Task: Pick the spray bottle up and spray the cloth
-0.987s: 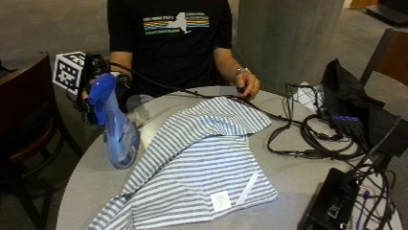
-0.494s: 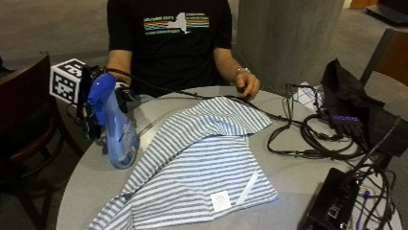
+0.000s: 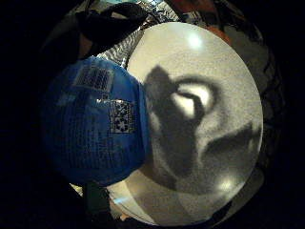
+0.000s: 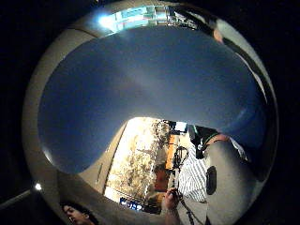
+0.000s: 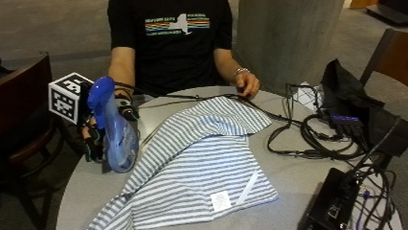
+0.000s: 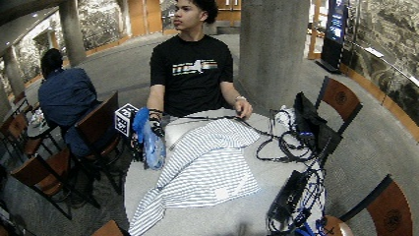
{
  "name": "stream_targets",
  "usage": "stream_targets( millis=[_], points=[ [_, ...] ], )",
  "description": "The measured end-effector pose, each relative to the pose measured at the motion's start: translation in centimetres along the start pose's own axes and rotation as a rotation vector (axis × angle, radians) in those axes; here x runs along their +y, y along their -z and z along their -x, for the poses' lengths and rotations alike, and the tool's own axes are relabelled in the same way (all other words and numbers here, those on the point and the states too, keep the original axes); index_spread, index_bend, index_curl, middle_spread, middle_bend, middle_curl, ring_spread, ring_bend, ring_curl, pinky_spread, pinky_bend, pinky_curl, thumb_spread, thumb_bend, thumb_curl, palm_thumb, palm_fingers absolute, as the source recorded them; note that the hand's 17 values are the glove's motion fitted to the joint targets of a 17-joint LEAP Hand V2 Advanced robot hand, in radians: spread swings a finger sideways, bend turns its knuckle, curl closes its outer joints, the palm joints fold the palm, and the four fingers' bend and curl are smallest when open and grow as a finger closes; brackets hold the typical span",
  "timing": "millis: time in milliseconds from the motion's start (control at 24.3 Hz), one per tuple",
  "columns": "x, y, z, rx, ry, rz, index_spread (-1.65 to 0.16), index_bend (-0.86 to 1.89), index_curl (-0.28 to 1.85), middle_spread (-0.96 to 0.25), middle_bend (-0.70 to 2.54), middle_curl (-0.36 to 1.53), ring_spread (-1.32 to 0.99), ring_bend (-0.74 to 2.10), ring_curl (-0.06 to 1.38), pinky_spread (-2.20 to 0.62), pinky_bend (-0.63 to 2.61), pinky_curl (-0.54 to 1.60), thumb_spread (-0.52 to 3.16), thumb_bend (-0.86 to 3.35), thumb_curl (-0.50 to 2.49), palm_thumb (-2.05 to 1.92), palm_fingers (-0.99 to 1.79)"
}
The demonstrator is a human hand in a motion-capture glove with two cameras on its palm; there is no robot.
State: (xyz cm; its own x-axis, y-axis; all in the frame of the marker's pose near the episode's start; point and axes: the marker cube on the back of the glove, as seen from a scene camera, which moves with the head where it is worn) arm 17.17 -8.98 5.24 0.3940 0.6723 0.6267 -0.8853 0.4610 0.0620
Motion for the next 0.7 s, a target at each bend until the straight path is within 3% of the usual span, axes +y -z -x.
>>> stream_targets(
  millis=[452, 699],
  points=[
    [-2.7, -0.8, -0.3, -0.029, -0.007, 0.029, -0.21, 0.5, 0.43, 0.05, 0.12, 0.33, 0.12, 0.22, 0.32, 0.31, 0.33, 0.31, 0.88, 0.0, 0.54, 1.0, 0.75],
    [-2.6, -0.4, 0.8, -0.05, 0.058, 0.056, -0.19, 0.4, 0.45, -0.03, 0.22, 0.36, 0.03, 0.28, 0.33, 0.29, 0.3, 0.31, 0.76, 0.02, 0.59, 1.12, 0.93]
  ],
)
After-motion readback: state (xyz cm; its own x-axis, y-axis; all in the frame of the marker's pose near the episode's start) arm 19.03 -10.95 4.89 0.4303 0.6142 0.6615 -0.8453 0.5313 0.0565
